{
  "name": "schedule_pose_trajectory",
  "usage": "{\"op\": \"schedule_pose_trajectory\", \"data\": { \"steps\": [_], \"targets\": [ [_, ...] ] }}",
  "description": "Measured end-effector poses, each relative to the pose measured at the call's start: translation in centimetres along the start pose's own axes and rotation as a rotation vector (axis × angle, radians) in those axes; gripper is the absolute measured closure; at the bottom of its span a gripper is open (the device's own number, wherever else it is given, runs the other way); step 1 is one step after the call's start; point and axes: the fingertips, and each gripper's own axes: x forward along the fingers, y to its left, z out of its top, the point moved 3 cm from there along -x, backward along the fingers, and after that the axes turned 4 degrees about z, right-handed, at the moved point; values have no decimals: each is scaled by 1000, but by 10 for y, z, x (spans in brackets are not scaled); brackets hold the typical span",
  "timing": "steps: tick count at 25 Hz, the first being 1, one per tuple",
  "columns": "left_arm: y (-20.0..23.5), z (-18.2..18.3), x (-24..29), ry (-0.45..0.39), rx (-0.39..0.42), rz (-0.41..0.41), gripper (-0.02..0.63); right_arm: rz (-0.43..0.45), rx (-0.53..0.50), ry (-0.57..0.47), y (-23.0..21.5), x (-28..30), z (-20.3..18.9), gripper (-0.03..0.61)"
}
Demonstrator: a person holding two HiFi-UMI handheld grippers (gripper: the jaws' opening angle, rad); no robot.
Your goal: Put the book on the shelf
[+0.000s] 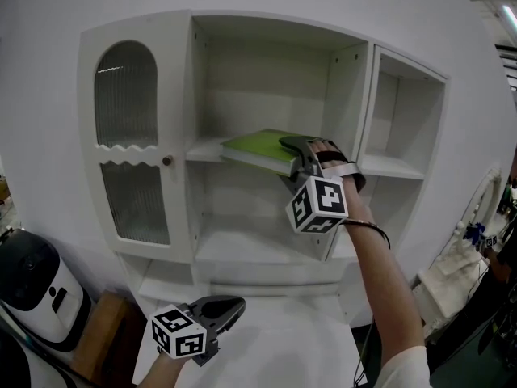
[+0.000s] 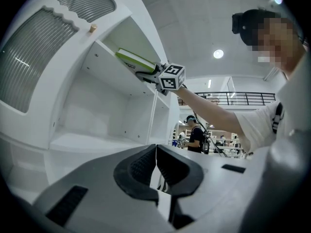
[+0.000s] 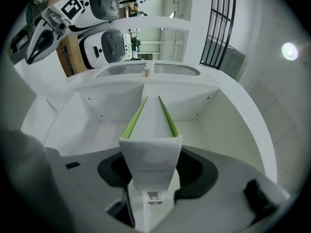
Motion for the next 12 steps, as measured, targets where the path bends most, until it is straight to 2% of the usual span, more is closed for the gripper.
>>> {"op": "schedule_pose_trajectory", "data": {
  "steps": [4,12],
  "targets": [
    [-2,-1,-1,6,5,-1,603,29,-17,5,3,-1,-3,312],
    [-5,-3,-4,15,11,-7,603,4,-22,-39,5,-33,7,310]
  ]
}}
